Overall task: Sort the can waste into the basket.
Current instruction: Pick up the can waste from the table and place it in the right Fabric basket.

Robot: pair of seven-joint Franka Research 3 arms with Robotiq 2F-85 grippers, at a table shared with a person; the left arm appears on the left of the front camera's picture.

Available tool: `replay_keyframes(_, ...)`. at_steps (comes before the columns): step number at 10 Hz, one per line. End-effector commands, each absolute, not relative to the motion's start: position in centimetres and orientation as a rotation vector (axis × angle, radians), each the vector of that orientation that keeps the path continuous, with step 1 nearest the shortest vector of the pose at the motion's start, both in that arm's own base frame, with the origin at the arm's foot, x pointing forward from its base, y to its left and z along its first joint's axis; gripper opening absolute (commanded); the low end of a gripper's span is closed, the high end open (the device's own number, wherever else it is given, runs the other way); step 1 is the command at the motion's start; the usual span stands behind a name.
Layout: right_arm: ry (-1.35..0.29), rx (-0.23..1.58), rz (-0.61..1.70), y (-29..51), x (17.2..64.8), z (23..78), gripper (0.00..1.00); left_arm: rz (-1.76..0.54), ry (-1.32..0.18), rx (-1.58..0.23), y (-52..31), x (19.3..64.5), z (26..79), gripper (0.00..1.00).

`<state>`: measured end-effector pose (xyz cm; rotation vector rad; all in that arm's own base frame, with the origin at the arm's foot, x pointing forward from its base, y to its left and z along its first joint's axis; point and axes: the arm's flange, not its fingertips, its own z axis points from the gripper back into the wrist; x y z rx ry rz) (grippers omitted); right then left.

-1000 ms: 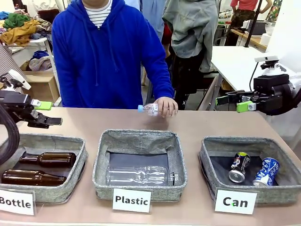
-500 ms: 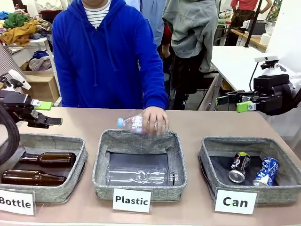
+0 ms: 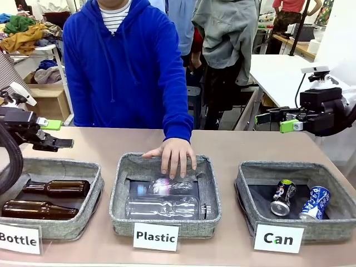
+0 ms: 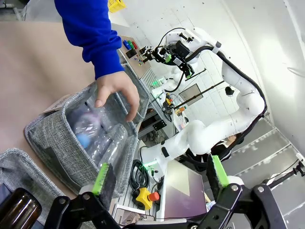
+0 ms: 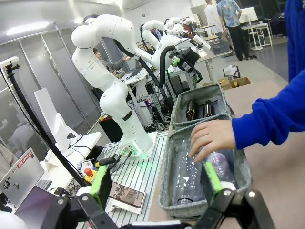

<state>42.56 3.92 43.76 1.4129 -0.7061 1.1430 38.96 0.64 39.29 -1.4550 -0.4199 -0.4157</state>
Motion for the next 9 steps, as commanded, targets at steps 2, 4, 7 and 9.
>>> replay_keyframes(2,-0.713,1.400,1.148,3.88,42.60,43.84,1.00,-0.435,-0.426,-1.454,0.79,38.79,39.49,1.00)
replay_keyframes(4,-0.713,1.400,1.148,3.88,42.60,43.84,1.00,-0.435,-0.426,-1.454,0.79,38.79,39.49,1.00)
replay_keyframes(7,-0.713,1.400,1.148,3.88,42.60,43.84,1.00,-0.435,-0.426,-1.454,0.79,38.79,39.49,1.00)
replay_keyframes(9,-0.713,1.400,1.148,3.88,42.60,43.84,1.00,-0.435,-0.426,-1.454,0.79,38.79,39.49,1.00)
